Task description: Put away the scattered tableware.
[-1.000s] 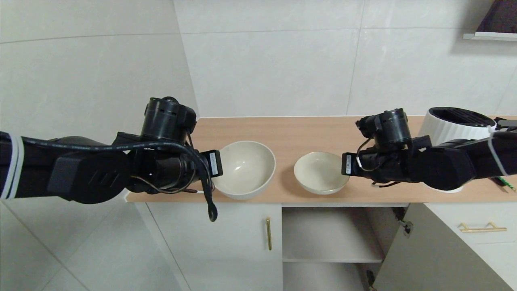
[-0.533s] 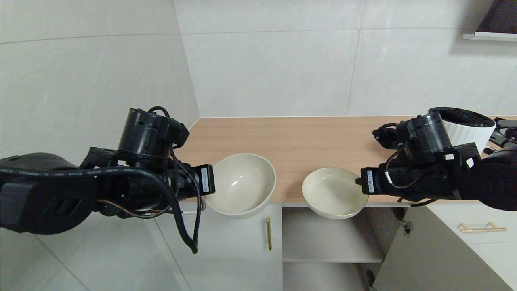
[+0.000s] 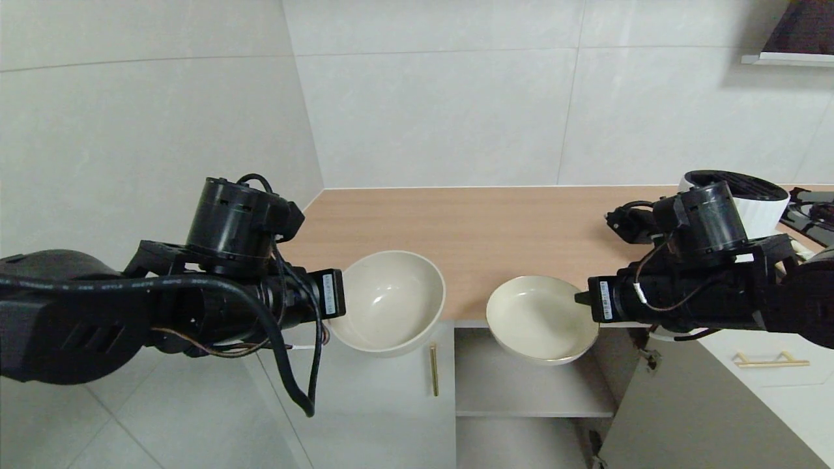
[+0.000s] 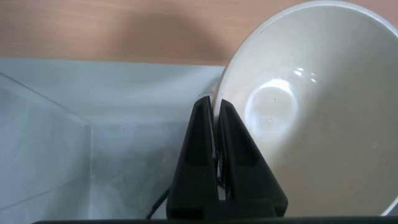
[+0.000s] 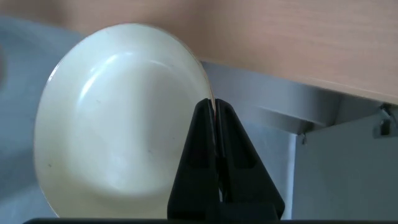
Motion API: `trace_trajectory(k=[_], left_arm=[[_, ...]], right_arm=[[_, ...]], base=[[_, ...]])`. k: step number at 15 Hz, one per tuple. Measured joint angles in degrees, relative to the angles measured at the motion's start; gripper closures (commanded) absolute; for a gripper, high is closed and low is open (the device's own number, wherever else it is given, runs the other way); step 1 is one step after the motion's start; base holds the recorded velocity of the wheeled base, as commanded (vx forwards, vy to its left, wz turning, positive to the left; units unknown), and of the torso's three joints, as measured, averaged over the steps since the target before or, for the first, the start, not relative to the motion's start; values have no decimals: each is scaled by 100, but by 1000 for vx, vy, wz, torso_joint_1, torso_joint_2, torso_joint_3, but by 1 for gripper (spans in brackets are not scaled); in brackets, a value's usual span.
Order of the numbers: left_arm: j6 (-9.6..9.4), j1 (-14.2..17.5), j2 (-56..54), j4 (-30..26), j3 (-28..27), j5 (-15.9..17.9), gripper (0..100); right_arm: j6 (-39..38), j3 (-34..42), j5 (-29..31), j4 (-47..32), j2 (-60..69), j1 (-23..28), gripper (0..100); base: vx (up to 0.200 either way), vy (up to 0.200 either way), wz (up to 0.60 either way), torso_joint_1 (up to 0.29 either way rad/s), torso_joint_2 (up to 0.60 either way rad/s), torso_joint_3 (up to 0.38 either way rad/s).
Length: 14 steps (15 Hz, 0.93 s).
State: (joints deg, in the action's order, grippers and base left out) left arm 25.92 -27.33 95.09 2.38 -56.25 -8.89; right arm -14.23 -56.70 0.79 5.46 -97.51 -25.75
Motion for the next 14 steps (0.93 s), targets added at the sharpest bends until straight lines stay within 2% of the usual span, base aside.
trace_trajectory(k=[7,14], left_arm=[[0,-11,65,11,-4,5,100],[-2,-9,116,5,0,2,100]], right_arm=[[145,2,16,20,-172,4,100],[151,11,21,15,-240,1,100]], base=[[0,0,0,-14,28,16],[0,0,0,-196,454,255]])
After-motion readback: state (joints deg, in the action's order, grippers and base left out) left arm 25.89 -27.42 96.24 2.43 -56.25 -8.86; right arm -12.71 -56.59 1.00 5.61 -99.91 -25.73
